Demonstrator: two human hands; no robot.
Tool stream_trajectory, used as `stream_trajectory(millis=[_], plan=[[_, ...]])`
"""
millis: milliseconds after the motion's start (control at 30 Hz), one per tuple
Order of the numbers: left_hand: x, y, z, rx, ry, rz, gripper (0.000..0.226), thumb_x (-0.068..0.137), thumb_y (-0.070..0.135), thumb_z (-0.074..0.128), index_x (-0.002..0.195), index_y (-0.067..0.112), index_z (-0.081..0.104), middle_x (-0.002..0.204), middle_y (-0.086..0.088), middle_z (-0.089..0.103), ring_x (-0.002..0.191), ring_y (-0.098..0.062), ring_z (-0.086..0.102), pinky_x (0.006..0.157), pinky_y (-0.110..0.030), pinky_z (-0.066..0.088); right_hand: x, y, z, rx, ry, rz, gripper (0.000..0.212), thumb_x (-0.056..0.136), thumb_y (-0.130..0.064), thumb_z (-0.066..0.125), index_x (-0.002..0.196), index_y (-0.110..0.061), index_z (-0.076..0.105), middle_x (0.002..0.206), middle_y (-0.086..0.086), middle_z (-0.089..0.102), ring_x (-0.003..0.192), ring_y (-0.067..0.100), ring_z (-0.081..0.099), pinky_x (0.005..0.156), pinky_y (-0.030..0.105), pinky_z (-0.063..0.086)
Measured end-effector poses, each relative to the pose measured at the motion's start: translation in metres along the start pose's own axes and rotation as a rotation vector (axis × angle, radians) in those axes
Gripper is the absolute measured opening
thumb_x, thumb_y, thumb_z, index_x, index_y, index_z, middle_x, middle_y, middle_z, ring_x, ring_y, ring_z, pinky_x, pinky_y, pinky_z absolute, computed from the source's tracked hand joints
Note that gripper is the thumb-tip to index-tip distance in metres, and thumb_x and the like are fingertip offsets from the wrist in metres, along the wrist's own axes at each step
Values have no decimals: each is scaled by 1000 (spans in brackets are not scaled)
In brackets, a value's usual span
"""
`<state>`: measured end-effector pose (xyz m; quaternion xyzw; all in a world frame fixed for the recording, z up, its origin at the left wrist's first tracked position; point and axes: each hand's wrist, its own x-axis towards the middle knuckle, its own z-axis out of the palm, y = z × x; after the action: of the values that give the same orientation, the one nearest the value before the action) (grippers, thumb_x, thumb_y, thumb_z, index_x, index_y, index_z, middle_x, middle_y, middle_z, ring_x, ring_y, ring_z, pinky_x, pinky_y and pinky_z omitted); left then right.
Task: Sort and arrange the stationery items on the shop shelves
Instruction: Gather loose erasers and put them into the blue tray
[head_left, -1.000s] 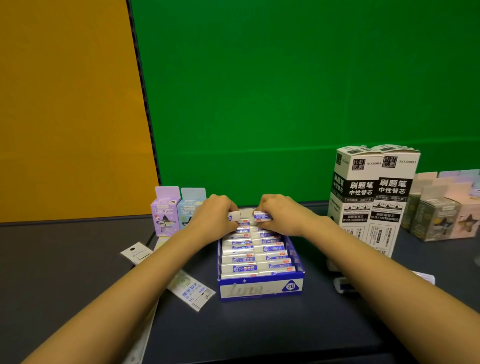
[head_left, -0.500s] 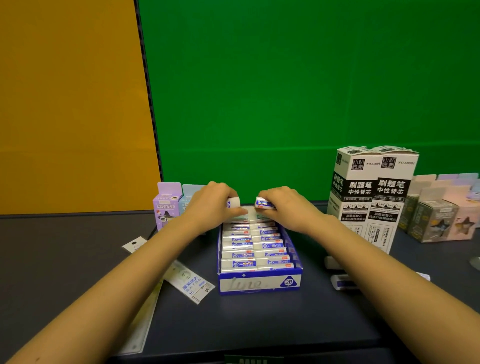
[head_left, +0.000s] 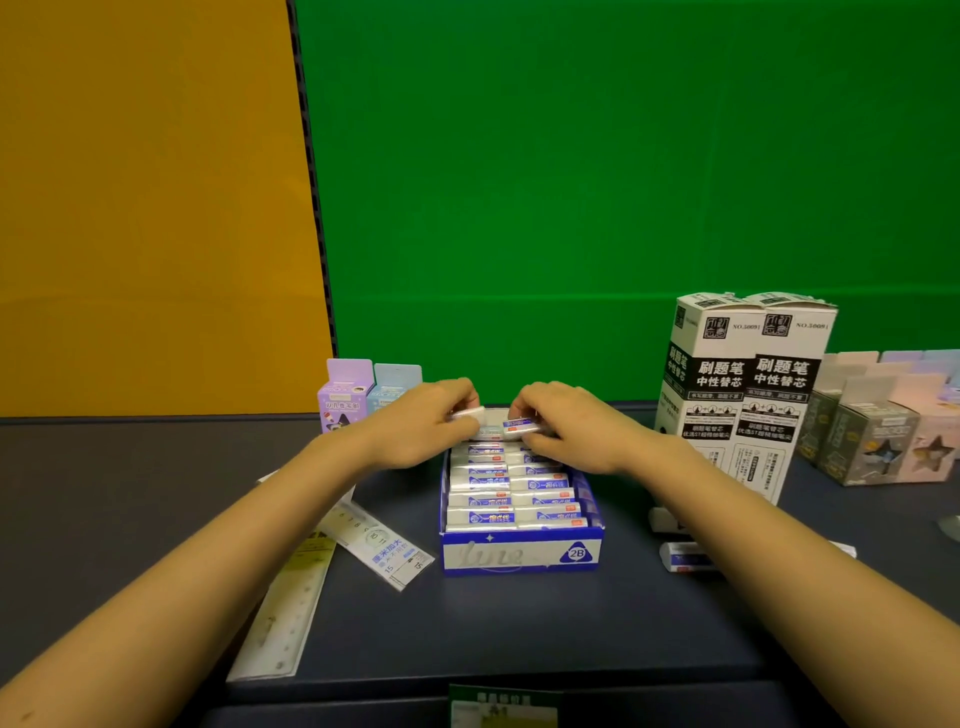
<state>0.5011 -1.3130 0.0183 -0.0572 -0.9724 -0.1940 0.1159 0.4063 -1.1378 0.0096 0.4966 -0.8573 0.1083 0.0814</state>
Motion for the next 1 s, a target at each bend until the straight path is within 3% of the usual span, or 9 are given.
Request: stream_trajectory(millis=[133,333,500,1000], plan=[[-4,-3,3,18,44,58,23,90,24,54,107,9,57,107,-7,61,91,-19,54,77,-28,42,-1,2,1,-52,30,-10,30,87,-26,58,116,-20,56,114,0,62,105,17,50,87,30,37],[-2,-1,5,130,173,89,26,83,25,65,106,13,65,106,-4,69,85,-14,57,74,-25,45,-2,3,-1,11,37,24,19,81,-22,66,100,-20,66,104,-1,66,92,15,60,82,33,50],[2,2,9,171,215,51,30,78,29,70,104,15,69,104,-3,72,87,-18,63,73,-26,45,-3,5,-5,20,50,31,16,84,-19,61,97,-20,71,99,-1,70,78,6,53,75,24,46],[7,7,21,362,173,-10,28,81,34,65,105,20,71,111,1,71,103,-21,61,85,-35,49,-15,-3,-5,-28,49,54,19,87,-24,56,101,-23,70,106,-3,68,95,15,61,82,31,50]])
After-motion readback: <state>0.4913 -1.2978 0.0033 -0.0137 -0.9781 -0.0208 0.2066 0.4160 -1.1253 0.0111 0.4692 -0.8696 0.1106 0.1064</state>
